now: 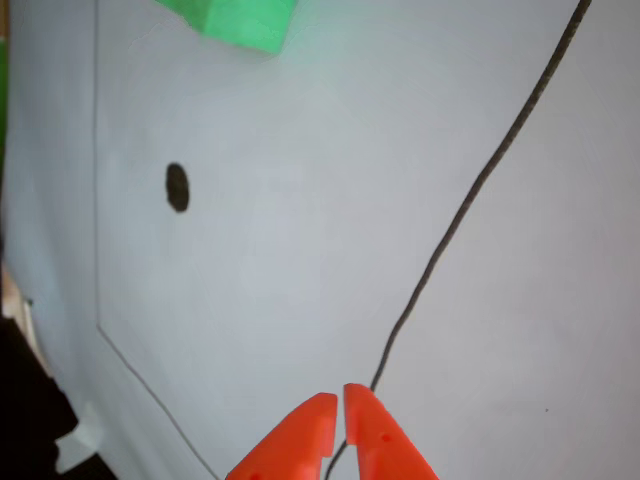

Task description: Grasp the colored block, Place it on the black dot, and then return the arm to the default position.

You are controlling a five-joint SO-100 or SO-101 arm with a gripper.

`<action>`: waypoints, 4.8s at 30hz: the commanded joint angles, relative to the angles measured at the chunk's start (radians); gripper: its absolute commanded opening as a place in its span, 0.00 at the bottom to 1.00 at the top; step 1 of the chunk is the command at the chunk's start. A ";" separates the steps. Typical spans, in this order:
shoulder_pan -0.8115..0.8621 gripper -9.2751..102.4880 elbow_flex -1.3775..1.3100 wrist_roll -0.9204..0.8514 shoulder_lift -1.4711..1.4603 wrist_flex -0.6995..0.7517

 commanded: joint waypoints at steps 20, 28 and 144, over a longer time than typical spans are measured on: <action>-0.071 0.08 -0.005 0.087 0.005 -0.003; -0.069 0.08 -0.005 0.091 0.005 -0.002; 0.305 0.44 -1.899 0.120 -2.158 0.446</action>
